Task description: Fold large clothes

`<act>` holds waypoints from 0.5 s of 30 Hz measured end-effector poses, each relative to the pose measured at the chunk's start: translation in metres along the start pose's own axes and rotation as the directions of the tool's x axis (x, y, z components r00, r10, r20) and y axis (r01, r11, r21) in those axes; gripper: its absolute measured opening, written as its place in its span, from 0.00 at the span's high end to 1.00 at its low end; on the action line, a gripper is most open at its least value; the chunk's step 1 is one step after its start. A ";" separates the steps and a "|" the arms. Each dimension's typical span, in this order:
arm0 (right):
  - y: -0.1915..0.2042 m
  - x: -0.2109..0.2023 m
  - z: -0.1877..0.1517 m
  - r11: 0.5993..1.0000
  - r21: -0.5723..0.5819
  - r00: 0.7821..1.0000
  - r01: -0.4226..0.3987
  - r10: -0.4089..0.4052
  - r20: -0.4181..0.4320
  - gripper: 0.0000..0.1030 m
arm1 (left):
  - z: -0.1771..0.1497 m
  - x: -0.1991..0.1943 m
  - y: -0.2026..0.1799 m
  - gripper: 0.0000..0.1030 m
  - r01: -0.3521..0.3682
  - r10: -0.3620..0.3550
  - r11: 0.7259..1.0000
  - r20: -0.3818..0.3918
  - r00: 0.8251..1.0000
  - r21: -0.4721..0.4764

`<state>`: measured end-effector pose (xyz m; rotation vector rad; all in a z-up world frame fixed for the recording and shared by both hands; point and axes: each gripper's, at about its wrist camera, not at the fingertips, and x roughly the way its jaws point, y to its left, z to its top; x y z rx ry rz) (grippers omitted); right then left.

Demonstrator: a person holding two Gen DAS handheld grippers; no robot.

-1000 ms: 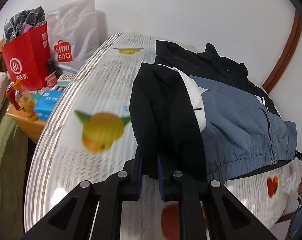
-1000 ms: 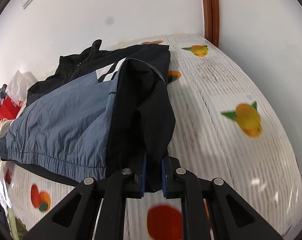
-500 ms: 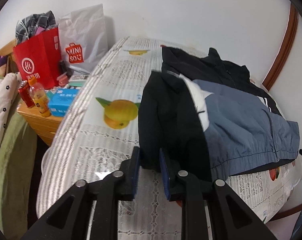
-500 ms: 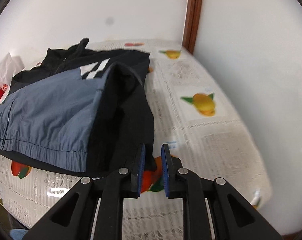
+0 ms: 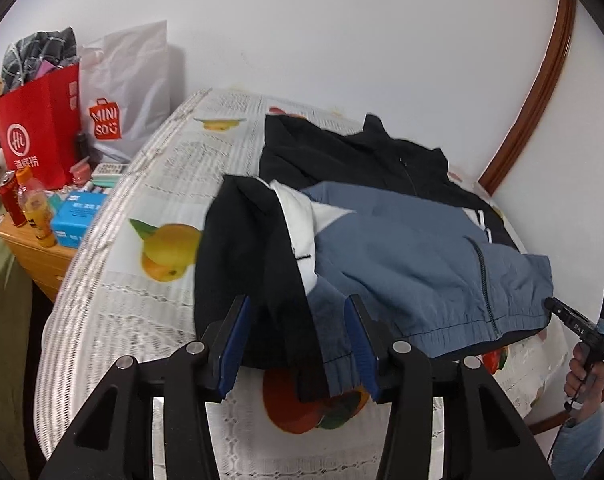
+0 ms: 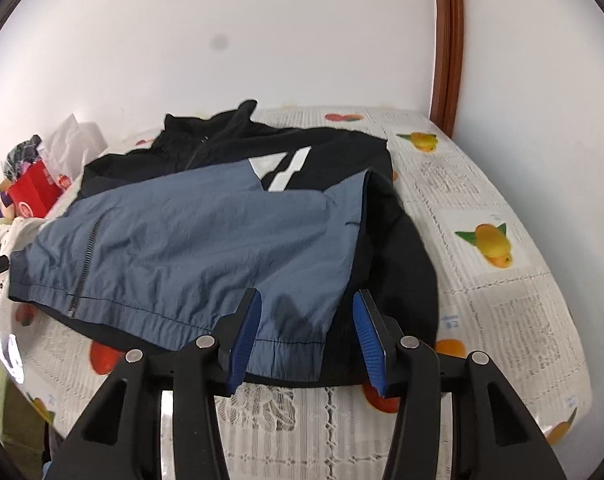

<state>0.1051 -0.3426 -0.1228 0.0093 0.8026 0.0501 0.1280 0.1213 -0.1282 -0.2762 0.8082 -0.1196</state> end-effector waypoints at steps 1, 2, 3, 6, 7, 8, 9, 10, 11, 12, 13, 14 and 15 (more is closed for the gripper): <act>0.000 0.005 -0.001 1.000 0.007 1.000 0.013 -0.012 -0.006 0.54 | -0.001 0.005 0.000 0.56 -0.002 0.002 1.000 -0.012 1.000 0.002; -0.001 0.010 -0.002 1.000 0.016 1.000 0.021 -0.020 -0.014 0.54 | -0.001 0.010 -0.001 0.56 -0.003 0.003 1.000 -0.025 1.000 0.003; -0.003 0.016 -0.002 0.999 0.034 0.999 0.025 -0.025 -0.022 0.54 | -0.001 0.014 0.000 0.56 -0.006 0.006 1.000 -0.035 0.999 0.001; -0.007 0.026 -0.003 0.997 0.073 1.000 0.010 -0.008 -0.027 0.54 | -0.001 0.024 -0.002 0.56 -0.003 0.003 1.000 -0.067 0.998 0.000; -0.006 0.028 -0.003 0.997 0.078 1.000 0.007 -0.005 -0.024 0.55 | -0.002 0.026 -0.003 0.56 -0.009 0.009 1.000 -0.071 0.997 0.002; -0.004 0.028 -0.003 0.997 0.073 1.000 0.009 -0.008 -0.019 0.56 | -0.001 0.027 -0.005 0.60 -0.021 0.022 1.000 -0.073 0.997 0.008; -0.002 0.028 -0.002 0.998 0.063 1.000 0.015 -0.015 -0.010 0.65 | 0.000 0.026 -0.007 0.66 -0.022 0.023 1.000 -0.068 0.997 0.014; 0.001 0.026 -0.001 0.999 0.048 1.000 0.022 -0.022 0.002 0.76 | 0.001 0.025 -0.010 0.76 -0.019 0.021 1.000 -0.068 0.997 0.021; 0.002 0.024 0.000 0.999 0.040 1.000 0.023 -0.024 0.007 0.79 | 0.002 0.024 -0.012 0.82 -0.016 0.018 0.999 -0.068 0.998 0.029; 0.003 0.021 0.001 0.999 0.034 1.000 0.021 -0.021 0.015 0.83 | 0.004 0.021 -0.015 0.84 -0.017 0.020 0.999 -0.057 0.998 0.039; 0.003 0.018 0.003 0.999 0.034 1.000 0.012 -0.013 0.027 0.86 | 0.006 0.017 -0.019 0.87 -0.020 0.022 0.999 -0.040 0.999 0.051; 0.002 0.014 0.005 0.999 0.035 0.999 0.002 -0.003 0.038 0.87 | 0.008 0.014 -0.021 0.88 -0.022 0.023 0.998 -0.030 0.999 0.058; 0.002 0.011 0.008 0.999 0.037 0.999 0.000 -0.002 0.046 0.88 | 0.011 0.011 -0.023 0.88 -0.021 0.022 0.998 -0.021 1.000 0.060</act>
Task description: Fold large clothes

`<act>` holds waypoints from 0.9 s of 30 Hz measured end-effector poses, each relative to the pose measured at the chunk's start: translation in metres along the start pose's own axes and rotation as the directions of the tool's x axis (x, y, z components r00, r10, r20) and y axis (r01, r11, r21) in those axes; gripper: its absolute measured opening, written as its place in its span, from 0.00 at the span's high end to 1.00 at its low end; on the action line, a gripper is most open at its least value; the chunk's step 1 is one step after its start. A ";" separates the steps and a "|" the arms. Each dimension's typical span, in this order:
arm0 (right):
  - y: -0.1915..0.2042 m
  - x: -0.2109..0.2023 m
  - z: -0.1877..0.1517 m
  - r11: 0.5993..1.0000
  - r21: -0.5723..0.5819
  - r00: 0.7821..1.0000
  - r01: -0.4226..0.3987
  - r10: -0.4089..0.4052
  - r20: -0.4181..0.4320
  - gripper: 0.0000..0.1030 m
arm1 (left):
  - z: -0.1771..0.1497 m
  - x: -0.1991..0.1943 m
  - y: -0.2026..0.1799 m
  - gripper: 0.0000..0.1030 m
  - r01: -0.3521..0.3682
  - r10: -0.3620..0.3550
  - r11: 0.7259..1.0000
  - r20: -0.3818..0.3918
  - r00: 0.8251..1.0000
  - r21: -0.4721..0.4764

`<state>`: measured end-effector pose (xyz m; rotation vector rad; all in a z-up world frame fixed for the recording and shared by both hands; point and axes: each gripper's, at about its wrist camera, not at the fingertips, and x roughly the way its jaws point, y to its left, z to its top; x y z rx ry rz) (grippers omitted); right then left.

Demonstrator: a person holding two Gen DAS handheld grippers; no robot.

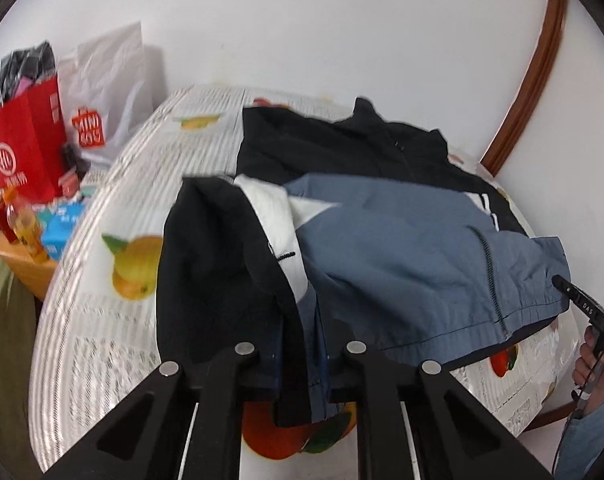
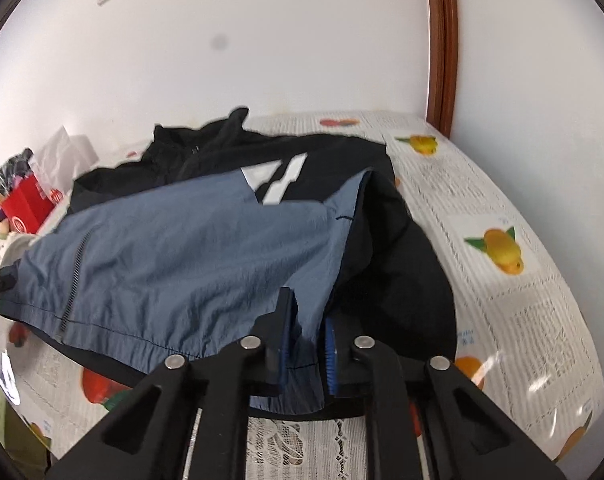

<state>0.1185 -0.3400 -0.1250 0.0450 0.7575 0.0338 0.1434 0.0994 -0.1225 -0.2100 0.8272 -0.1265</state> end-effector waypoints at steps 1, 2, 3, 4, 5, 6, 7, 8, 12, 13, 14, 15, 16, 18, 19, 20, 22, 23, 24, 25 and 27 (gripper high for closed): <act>-0.001 -0.004 0.004 1.000 0.005 1.000 -0.005 0.005 0.009 0.90 | 0.004 -0.004 -0.001 0.89 0.009 -0.009 1.000 0.014 1.000 -0.002; -0.001 -0.007 0.007 1.000 0.009 1.000 -0.014 0.014 0.018 0.90 | 0.007 -0.006 -0.001 0.89 0.014 -0.014 1.000 0.022 1.000 -0.002; -0.002 -0.010 0.010 1.000 0.013 0.999 -0.022 0.022 0.029 0.90 | 0.012 -0.010 -0.002 0.89 0.021 -0.021 1.000 0.039 0.999 -0.001; -0.002 -0.013 0.014 1.000 0.016 0.999 -0.027 0.027 0.042 0.91 | 0.016 -0.013 -0.003 0.90 0.026 -0.026 1.000 0.052 0.998 0.000; -0.002 -0.016 0.019 0.999 0.016 0.998 -0.030 0.029 0.057 0.91 | 0.020 -0.014 -0.003 0.90 0.030 -0.029 1.000 0.062 0.998 -0.001; -0.002 -0.017 0.023 0.999 0.017 0.997 -0.033 0.032 0.066 0.91 | 0.025 -0.015 -0.003 0.90 0.031 -0.031 1.000 0.071 0.997 -0.004; -0.002 -0.018 0.028 0.999 0.016 0.997 -0.037 0.036 0.074 0.91 | 0.028 -0.015 -0.003 0.90 0.032 -0.031 0.999 0.076 0.997 -0.006; -0.001 -0.017 0.033 0.999 0.013 0.996 -0.038 0.037 0.079 0.92 | 0.034 -0.015 -0.003 0.90 0.036 -0.035 0.999 0.080 0.996 -0.007; -0.004 -0.011 0.051 0.999 0.032 0.994 -0.042 0.039 0.098 0.92 | 0.051 -0.007 -0.001 0.90 0.042 -0.040 0.999 0.074 0.996 -0.019; -0.005 -0.009 0.056 0.998 0.038 0.994 -0.043 0.039 0.103 0.92 | 0.056 -0.003 -0.001 0.90 0.037 -0.036 0.999 0.071 0.997 -0.018; -0.006 -0.006 0.061 0.998 0.045 0.993 -0.045 0.040 0.109 0.92 | 0.060 0.002 -0.001 0.90 0.033 -0.032 0.999 0.069 0.997 -0.017; -0.007 -0.003 0.065 0.998 0.049 0.993 -0.046 0.041 0.111 0.92 | 0.062 0.004 -0.001 0.90 0.032 -0.031 0.999 0.068 0.997 -0.017; -0.008 0.000 0.069 0.997 0.053 0.992 -0.048 0.041 0.116 0.92 | 0.067 0.009 0.000 0.90 0.031 -0.029 0.999 0.064 0.998 -0.019; -0.010 0.009 0.076 0.997 0.061 0.992 -0.050 0.042 0.122 0.92 | 0.074 0.016 0.002 0.90 0.030 -0.029 0.999 0.056 0.998 -0.025; -0.011 0.015 0.080 0.997 0.066 0.992 -0.050 0.042 0.120 0.92 | 0.078 0.022 0.004 0.90 0.029 -0.028 0.999 0.050 0.998 -0.029; -0.013 0.020 0.082 0.996 0.070 0.992 -0.050 0.042 0.118 0.92 | 0.081 0.026 0.004 0.89 0.028 -0.026 0.999 0.045 0.999 -0.031; -0.016 0.033 0.087 0.996 0.078 0.993 -0.050 0.042 0.108 0.92 | 0.087 0.037 0.006 0.89 0.021 -0.020 0.999 0.034 0.999 -0.034; -0.017 0.039 0.088 0.996 0.079 0.994 -0.049 0.041 0.102 0.92 | 0.089 0.042 0.007 0.87 0.015 -0.014 0.999 0.029 0.999 -0.031; -0.017 0.045 0.089 0.996 0.079 0.995 -0.044 0.037 0.094 0.92 | 0.092 0.049 0.006 0.87 0.004 -0.003 1.000 0.023 1.000 -0.025; -0.018 0.052 0.090 0.996 0.077 0.996 -0.036 0.030 0.085 0.92 | 0.094 0.053 0.007 0.87 -0.001 0.002 1.000 0.020 1.000 -0.023; -0.020 0.066 0.091 0.997 0.077 0.998 -0.027 0.023 0.064 0.92 | 0.096 0.061 0.006 0.86 -0.014 0.014 1.000 0.013 1.000 -0.016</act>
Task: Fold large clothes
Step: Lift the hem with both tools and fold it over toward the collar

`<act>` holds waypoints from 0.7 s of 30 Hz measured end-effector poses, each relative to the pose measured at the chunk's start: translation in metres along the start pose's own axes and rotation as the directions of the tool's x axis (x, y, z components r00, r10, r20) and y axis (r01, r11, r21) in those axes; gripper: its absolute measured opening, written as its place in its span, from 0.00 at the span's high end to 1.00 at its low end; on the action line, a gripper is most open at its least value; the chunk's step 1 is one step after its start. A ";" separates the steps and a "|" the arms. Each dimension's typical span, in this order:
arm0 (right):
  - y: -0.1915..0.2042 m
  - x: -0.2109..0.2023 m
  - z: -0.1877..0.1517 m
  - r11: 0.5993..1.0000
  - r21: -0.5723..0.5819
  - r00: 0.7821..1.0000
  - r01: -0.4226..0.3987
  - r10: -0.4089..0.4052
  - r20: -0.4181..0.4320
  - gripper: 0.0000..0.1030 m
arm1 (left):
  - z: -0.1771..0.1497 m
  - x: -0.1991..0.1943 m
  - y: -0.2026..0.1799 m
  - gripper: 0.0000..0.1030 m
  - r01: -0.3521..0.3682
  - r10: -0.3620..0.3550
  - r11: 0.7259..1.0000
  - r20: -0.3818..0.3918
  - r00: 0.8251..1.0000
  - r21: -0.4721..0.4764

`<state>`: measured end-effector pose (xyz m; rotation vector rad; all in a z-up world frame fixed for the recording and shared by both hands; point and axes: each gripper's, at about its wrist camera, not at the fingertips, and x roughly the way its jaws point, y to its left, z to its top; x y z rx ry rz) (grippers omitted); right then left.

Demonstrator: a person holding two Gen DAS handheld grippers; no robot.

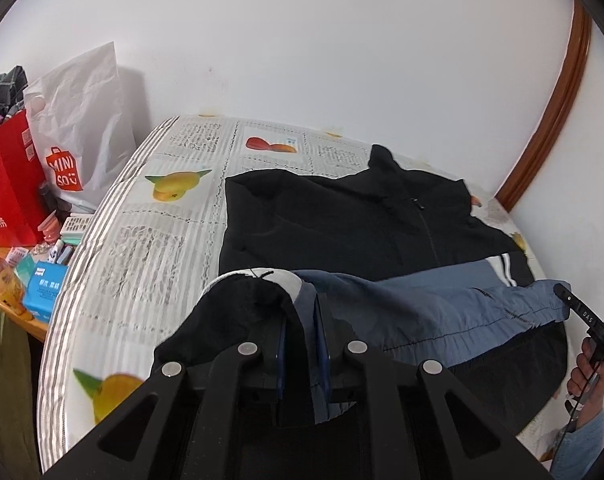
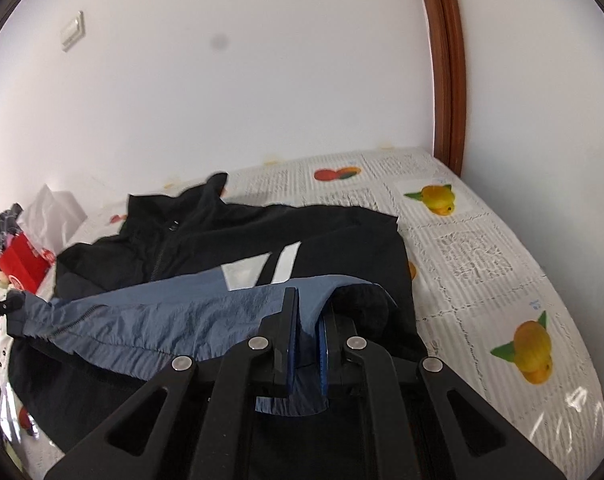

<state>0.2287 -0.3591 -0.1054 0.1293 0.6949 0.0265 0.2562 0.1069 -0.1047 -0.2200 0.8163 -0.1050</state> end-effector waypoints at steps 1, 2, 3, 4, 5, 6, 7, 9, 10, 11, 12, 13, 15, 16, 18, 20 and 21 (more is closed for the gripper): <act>-0.001 0.008 -0.001 1.000 0.001 1.000 0.006 -0.006 -0.010 0.92 | 0.001 0.006 -0.001 0.86 -0.007 0.007 1.000 -0.006 1.000 0.006; -0.001 0.013 -0.001 1.000 0.001 1.000 0.012 -0.012 -0.018 0.92 | 0.002 0.010 -0.001 0.86 -0.012 0.012 1.000 -0.010 1.000 0.010; -0.002 0.020 -0.002 1.000 0.000 0.999 0.022 -0.022 -0.028 0.92 | 0.002 0.014 -0.001 0.86 -0.016 0.017 1.000 -0.015 1.000 0.012; -0.002 0.024 -0.003 1.000 0.000 0.999 0.028 -0.028 -0.034 0.91 | 0.003 0.019 -0.001 0.86 -0.018 0.019 1.000 -0.023 1.000 0.013; -0.002 0.030 -0.003 0.999 0.000 0.998 0.038 -0.038 -0.046 0.91 | 0.003 0.022 0.000 0.86 -0.018 0.018 1.000 -0.028 0.999 0.012; -0.002 0.035 -0.004 0.999 -0.002 0.997 0.047 -0.047 -0.056 0.91 | 0.003 0.025 0.000 0.85 -0.017 0.017 1.000 -0.033 0.999 0.010; -0.003 0.040 -0.006 0.998 -0.004 0.996 0.061 -0.061 -0.070 0.90 | 0.003 0.028 0.000 0.85 -0.018 0.019 1.000 -0.039 0.999 0.012; -0.003 0.046 -0.008 0.997 -0.001 0.993 0.075 -0.075 -0.087 0.88 | 0.003 0.031 -0.002 0.83 -0.025 0.026 0.999 -0.047 0.999 0.024; -0.004 0.048 -0.008 0.996 0.005 0.992 0.085 -0.084 -0.099 0.87 | 0.002 0.031 -0.004 0.80 -0.029 0.031 0.999 -0.049 0.998 0.032; -0.005 0.047 -0.008 0.996 0.008 0.991 0.087 -0.085 -0.105 0.85 | 0.002 0.029 -0.006 0.77 -0.030 0.031 0.999 -0.050 0.998 0.039; -0.005 0.046 -0.007 0.996 0.011 0.990 0.087 -0.085 -0.112 0.82 | 0.002 0.027 -0.007 0.75 -0.027 0.029 0.999 -0.049 0.998 0.043; -0.005 0.042 -0.006 0.997 0.014 0.989 0.081 -0.078 -0.123 0.76 | 0.000 0.023 -0.009 0.70 -0.022 0.024 0.999 -0.044 0.999 0.049; -0.004 0.033 -0.004 0.997 0.010 0.990 0.073 -0.071 -0.126 0.71 | -0.003 0.014 -0.011 0.63 -0.016 0.018 0.998 -0.037 0.999 0.059; -0.002 0.023 -0.003 0.997 0.005 0.990 0.072 -0.071 -0.122 0.69 | -0.004 0.011 -0.012 0.60 -0.014 0.016 0.998 -0.033 0.999 0.063; 0.001 0.006 -0.001 0.999 0.011 0.993 0.051 -0.050 -0.104 0.66 | -0.008 0.003 -0.014 0.57 -0.016 0.017 0.997 -0.022 1.000 0.070; 0.007 -0.009 -0.001 1.000 0.014 0.996 0.007 -0.006 -0.093 0.65 | -0.013 -0.006 -0.014 0.57 -0.016 0.017 0.998 -0.015 1.000 0.068; 0.011 -0.015 -0.002 1.000 0.011 0.996 -0.016 0.017 -0.090 0.64 | -0.016 -0.010 -0.014 0.57 -0.012 0.013 0.998 -0.014 1.000 0.063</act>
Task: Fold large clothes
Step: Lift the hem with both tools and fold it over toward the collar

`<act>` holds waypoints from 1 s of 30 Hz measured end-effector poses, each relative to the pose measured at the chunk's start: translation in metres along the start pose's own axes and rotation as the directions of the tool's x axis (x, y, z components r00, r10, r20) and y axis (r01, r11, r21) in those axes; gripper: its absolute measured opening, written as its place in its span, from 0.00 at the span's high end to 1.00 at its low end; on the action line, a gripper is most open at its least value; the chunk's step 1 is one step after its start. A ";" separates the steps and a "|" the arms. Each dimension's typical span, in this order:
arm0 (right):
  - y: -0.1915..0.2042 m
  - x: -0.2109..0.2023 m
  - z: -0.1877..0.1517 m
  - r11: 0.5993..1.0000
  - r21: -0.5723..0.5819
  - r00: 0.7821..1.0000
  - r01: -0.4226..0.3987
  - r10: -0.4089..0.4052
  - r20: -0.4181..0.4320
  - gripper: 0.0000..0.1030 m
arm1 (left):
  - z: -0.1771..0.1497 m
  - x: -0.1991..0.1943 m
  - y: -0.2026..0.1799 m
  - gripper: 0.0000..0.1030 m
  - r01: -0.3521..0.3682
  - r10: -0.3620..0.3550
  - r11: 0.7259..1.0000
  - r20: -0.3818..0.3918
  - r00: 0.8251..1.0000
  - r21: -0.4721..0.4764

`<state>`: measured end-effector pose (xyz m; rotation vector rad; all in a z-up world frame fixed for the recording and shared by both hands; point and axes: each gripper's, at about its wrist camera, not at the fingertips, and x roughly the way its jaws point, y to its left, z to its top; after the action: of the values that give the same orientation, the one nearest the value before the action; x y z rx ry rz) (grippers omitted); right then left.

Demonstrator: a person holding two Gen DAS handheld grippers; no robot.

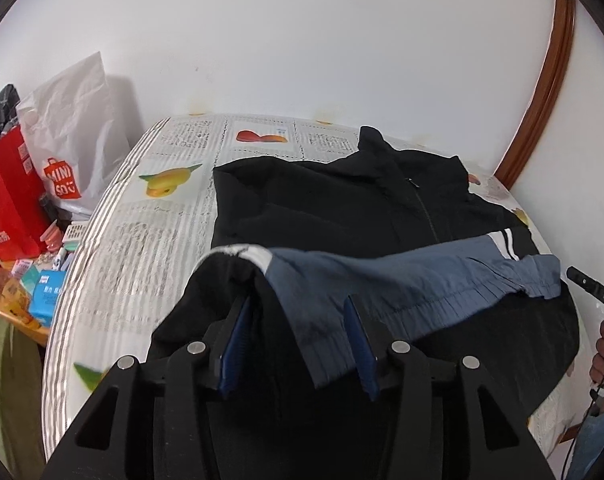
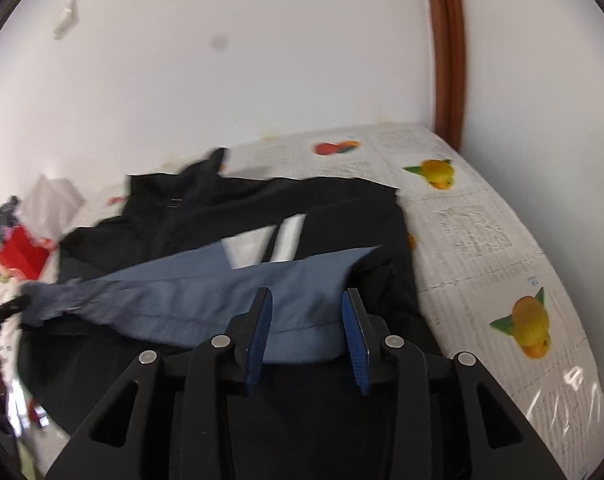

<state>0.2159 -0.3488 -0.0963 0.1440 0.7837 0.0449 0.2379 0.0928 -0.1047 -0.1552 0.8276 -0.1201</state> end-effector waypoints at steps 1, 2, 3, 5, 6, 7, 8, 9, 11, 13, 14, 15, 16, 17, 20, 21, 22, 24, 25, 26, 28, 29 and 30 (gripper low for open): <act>0.006 -0.006 -0.003 1.000 -0.014 1.000 -0.027 0.027 -0.004 0.64 | -0.004 -0.005 0.000 0.56 0.006 -0.006 1.000 0.000 1.000 -0.005; 0.012 -0.009 -0.007 0.999 -0.026 0.999 -0.044 0.044 -0.012 0.64 | -0.008 -0.009 0.000 0.56 0.013 -0.013 1.000 -0.002 1.000 -0.008; 0.018 -0.010 -0.010 0.998 -0.039 0.998 -0.057 0.056 -0.023 0.64 | -0.013 -0.012 -0.001 0.56 0.016 -0.016 1.000 -0.006 1.000 -0.008; 0.033 -0.008 -0.022 0.994 -0.079 0.995 -0.078 0.074 -0.061 0.64 | -0.020 -0.016 -0.003 0.56 0.018 -0.018 1.000 -0.013 1.000 -0.002; 0.038 -0.005 -0.026 0.992 -0.091 0.994 -0.083 0.076 -0.074 0.65 | -0.025 -0.019 -0.004 0.56 0.019 -0.019 1.000 -0.016 1.000 0.004; 0.045 0.001 -0.033 0.990 -0.110 0.992 -0.091 0.080 -0.099 0.67 | -0.030 -0.021 -0.006 0.56 0.021 -0.020 1.000 -0.020 1.000 0.011; 0.050 0.004 -0.038 0.987 -0.132 0.991 -0.089 0.075 -0.112 0.71 | -0.034 -0.023 -0.008 0.56 0.024 -0.023 1.000 -0.023 0.999 0.016; 0.053 0.008 -0.042 0.984 -0.157 0.991 -0.080 0.062 -0.120 0.83 | -0.039 -0.024 -0.010 0.56 0.033 -0.033 0.999 -0.029 0.999 0.023; 0.057 0.021 -0.049 0.980 -0.188 0.988 -0.067 0.039 -0.148 0.87 | -0.044 -0.024 -0.013 0.56 0.049 -0.048 0.998 -0.036 0.998 0.031; 0.056 0.031 -0.051 0.981 -0.185 0.985 -0.062 0.031 -0.169 0.87 | -0.048 -0.020 -0.018 0.56 0.065 -0.063 0.997 -0.052 0.997 0.042; 0.056 0.036 -0.052 0.981 -0.189 0.984 -0.048 0.014 -0.175 0.87 | -0.049 -0.018 -0.020 0.58 0.076 -0.074 0.996 -0.060 0.996 0.043; 0.056 0.040 -0.053 0.980 -0.193 0.984 -0.040 0.005 -0.180 0.87 | -0.050 -0.014 -0.023 0.59 0.089 -0.085 0.995 -0.072 0.994 0.044; 0.057 0.043 -0.054 0.980 -0.194 0.983 -0.036 0.000 -0.183 0.87 | -0.050 -0.009 -0.025 0.62 0.094 -0.090 0.995 -0.081 0.993 0.046; 0.057 0.045 -0.055 0.980 -0.196 0.983 -0.030 -0.006 -0.185 0.87 | -0.050 -0.006 -0.027 0.64 0.093 -0.088 0.995 -0.085 0.992 0.047; 0.056 0.049 -0.055 0.983 -0.182 0.982 -0.028 -0.007 -0.189 0.87 | -0.047 0.005 -0.034 0.67 0.113 -0.107 0.992 -0.102 0.989 0.049; 0.055 0.051 -0.054 0.985 -0.168 0.981 -0.029 -0.004 -0.192 0.87 | -0.045 0.013 -0.037 0.67 0.131 -0.125 0.991 -0.125 0.984 0.039; 0.055 0.052 -0.053 0.986 -0.162 0.981 -0.027 -0.005 -0.193 0.87 | -0.045 0.019 -0.039 0.67 0.142 -0.136 0.989 -0.139 0.981 0.031; 0.055 0.054 -0.052 0.988 -0.152 0.981 -0.019 -0.011 -0.192 0.87 | -0.045 0.032 -0.046 0.67 0.171 -0.166 0.985 -0.165 0.972 0.014; 0.056 0.055 -0.051 0.989 -0.145 0.982 -0.013 -0.015 -0.189 0.87 | -0.045 0.037 -0.049 0.67 0.173 -0.169 0.985 -0.169 0.971 0.010; 0.057 0.056 -0.051 0.990 -0.142 0.982 -0.007 -0.019 -0.186 0.87 | -0.045 0.041 -0.052 0.67 0.170 -0.166 0.985 -0.169 0.971 0.010; 0.057 0.057 -0.050 0.992 -0.130 0.984 0.002 -0.025 -0.177 0.87 | -0.044 0.046 -0.058 0.67 0.149 -0.144 0.989 -0.157 0.977 0.021; 0.058 0.058 -0.050 0.992 -0.126 0.984 0.003 -0.025 -0.174 0.87 | -0.043 0.047 -0.060 0.69 0.130 -0.125 0.991 -0.145 0.982 0.026; 0.057 0.059 -0.049 0.993 -0.120 0.985 0.005 -0.025 -0.169 0.87 | -0.042 0.047 -0.061 0.73 0.114 -0.109 0.993 -0.138 0.984 0.030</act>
<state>0.2235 -0.2810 -0.1633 0.0208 0.9509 0.0906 0.2360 0.0217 -0.1553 -0.1592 0.9520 -0.2540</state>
